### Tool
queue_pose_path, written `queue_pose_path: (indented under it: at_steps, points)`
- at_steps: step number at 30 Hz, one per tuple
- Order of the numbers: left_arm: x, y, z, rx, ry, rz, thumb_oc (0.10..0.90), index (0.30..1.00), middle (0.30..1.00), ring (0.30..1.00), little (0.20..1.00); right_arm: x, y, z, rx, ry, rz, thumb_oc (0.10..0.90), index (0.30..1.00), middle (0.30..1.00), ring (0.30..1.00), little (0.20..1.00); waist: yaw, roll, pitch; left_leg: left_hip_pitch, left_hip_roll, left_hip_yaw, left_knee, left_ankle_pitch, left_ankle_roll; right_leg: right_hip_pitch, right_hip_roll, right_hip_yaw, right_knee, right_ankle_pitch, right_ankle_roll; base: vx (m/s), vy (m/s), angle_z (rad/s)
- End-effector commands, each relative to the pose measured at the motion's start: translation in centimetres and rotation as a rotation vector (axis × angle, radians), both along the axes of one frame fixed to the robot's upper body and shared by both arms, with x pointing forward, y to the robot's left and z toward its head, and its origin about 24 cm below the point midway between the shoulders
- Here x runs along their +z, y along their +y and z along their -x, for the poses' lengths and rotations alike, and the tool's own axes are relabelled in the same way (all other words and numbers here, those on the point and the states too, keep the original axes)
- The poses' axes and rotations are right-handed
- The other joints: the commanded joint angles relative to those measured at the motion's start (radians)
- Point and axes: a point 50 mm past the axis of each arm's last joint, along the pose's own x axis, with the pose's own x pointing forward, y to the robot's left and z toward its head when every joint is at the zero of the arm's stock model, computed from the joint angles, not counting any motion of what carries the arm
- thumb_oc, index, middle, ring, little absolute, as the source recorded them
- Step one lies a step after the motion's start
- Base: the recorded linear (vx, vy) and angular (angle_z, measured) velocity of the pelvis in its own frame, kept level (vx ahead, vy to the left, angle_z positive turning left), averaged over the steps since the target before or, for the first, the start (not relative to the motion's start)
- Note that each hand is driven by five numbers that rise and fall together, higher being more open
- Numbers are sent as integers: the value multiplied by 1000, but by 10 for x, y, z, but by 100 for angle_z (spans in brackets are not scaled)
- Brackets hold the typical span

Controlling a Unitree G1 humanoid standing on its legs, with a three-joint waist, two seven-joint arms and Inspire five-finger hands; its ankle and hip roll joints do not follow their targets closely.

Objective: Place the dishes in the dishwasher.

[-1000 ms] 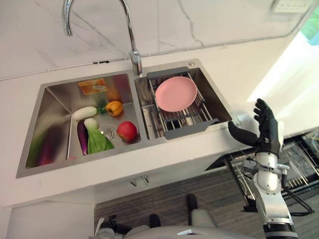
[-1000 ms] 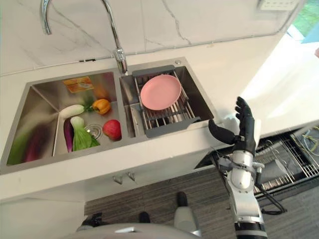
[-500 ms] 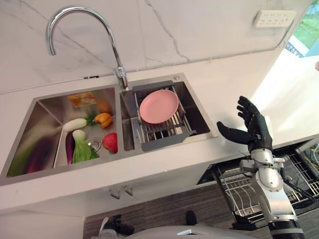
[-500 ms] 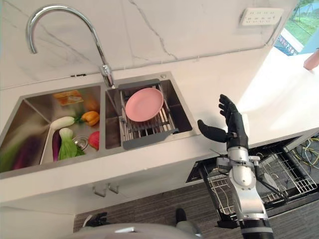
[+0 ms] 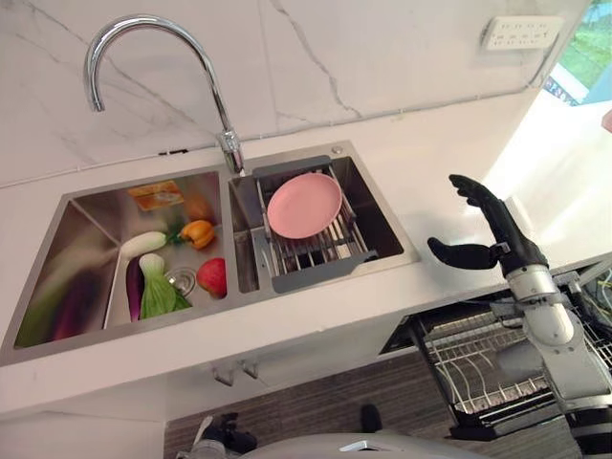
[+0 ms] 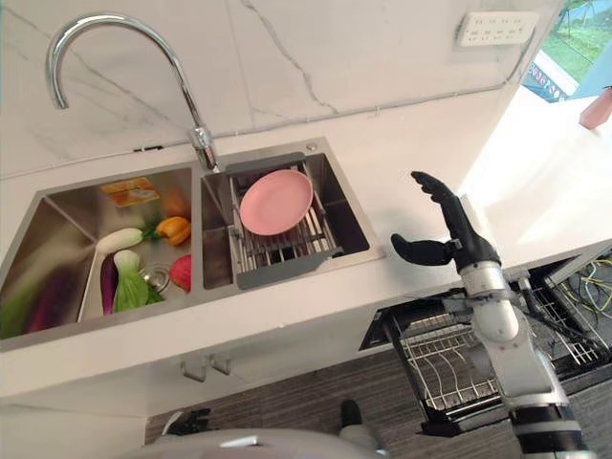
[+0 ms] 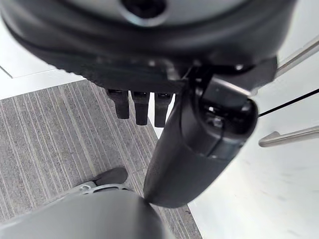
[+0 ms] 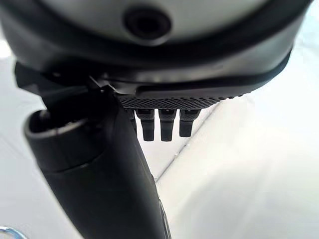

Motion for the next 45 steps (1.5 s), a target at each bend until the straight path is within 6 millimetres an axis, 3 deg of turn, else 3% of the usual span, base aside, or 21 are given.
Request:
queue_pose_path:
  at_steps: [1,10,19,36,45]
  points:
    - [-1,6,3,-112,45,-23,800,900,900,900,900,71,18,-19,121,-316,124,800,900,900,900,900,24,-56,-9,-34,-5,-78,23,-46,-5,107,-55,-73,18,-153,55,14,-24,6]
    - [-1,11,11,-107,76,-39,800,900,900,900,900,84,40,-33,199,-364,264,800,900,900,900,900,44,-62,-9,-36,-4,-87,20,-43,-7,112,-54,-89,18,-153,54,11,-3,10]
    - [-2,11,13,-98,78,-43,800,900,900,900,900,82,62,-46,300,-316,385,800,900,900,900,900,59,-72,-10,-44,-6,-92,25,-44,-8,111,-55,-101,18,-150,56,2,1,1]
    - [-1,13,11,-76,69,-38,800,900,900,900,900,71,71,-45,391,-231,463,800,900,900,900,900,55,-76,-10,-44,-8,-84,32,-53,-9,106,-62,-98,19,-147,62,1,0,0]
    - [0,8,3,-70,25,-7,800,900,900,900,900,54,74,-61,360,-179,562,800,900,900,900,900,69,-78,-11,-41,-8,-84,32,-56,-10,113,-64,-107,18,-151,63,4,1,-1]
